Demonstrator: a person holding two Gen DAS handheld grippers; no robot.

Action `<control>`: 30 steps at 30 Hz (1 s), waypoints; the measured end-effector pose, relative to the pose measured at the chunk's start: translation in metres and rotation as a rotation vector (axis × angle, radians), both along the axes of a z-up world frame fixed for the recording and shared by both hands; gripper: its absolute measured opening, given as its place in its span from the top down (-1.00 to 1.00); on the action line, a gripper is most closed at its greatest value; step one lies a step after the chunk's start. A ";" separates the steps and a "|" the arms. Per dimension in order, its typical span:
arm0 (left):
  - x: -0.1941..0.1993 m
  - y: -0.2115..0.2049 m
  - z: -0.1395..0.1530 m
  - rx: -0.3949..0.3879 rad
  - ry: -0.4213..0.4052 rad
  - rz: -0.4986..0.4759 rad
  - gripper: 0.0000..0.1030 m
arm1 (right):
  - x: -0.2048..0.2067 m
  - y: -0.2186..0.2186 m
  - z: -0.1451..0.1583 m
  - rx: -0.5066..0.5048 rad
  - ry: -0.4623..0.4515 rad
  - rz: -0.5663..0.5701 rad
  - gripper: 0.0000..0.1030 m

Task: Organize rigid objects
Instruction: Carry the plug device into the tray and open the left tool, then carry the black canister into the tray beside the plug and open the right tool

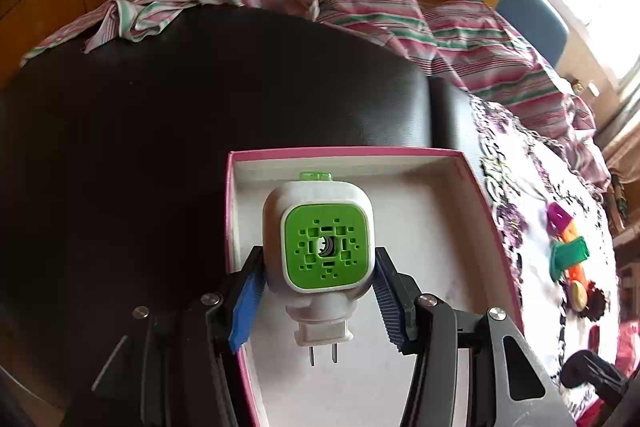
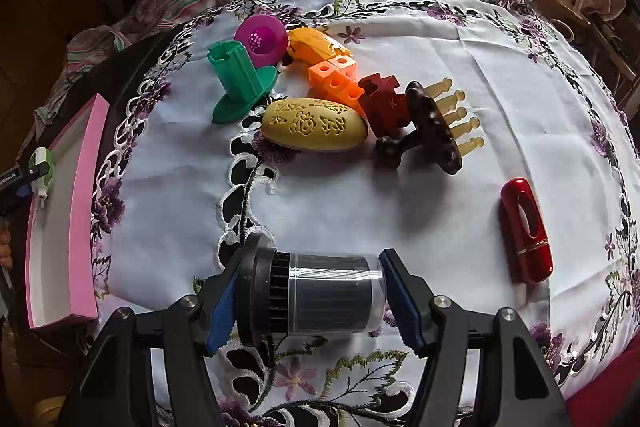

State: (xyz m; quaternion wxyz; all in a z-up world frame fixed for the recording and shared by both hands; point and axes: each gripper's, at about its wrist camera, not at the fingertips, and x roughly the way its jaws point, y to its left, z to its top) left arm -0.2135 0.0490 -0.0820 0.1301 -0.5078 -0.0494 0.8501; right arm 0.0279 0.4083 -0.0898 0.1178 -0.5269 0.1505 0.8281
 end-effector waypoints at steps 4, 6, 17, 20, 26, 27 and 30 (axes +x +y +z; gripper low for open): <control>0.003 -0.001 0.003 -0.002 0.032 0.004 -0.27 | -0.001 -0.001 0.000 0.008 -0.002 0.006 -0.28; 0.007 -0.004 0.007 0.006 0.043 0.014 -0.30 | -0.001 -0.001 0.000 0.010 -0.002 0.007 -0.28; 0.104 -0.017 0.034 -0.042 0.127 0.041 -0.33 | -0.002 -0.003 0.001 0.028 -0.004 0.014 -0.28; 0.128 -0.015 0.037 -0.060 0.148 0.039 -0.36 | -0.002 -0.004 0.001 0.034 -0.005 0.017 -0.28; 0.159 -0.009 0.041 -0.075 0.165 0.001 -0.42 | -0.001 -0.006 0.001 0.048 -0.005 0.022 -0.28; 0.163 -0.007 0.042 -0.081 0.170 -0.002 -0.43 | -0.002 -0.007 0.002 0.051 -0.004 0.024 -0.28; 0.174 -0.003 0.045 -0.098 0.191 -0.007 -0.43 | -0.002 -0.009 0.002 0.067 -0.004 0.033 -0.28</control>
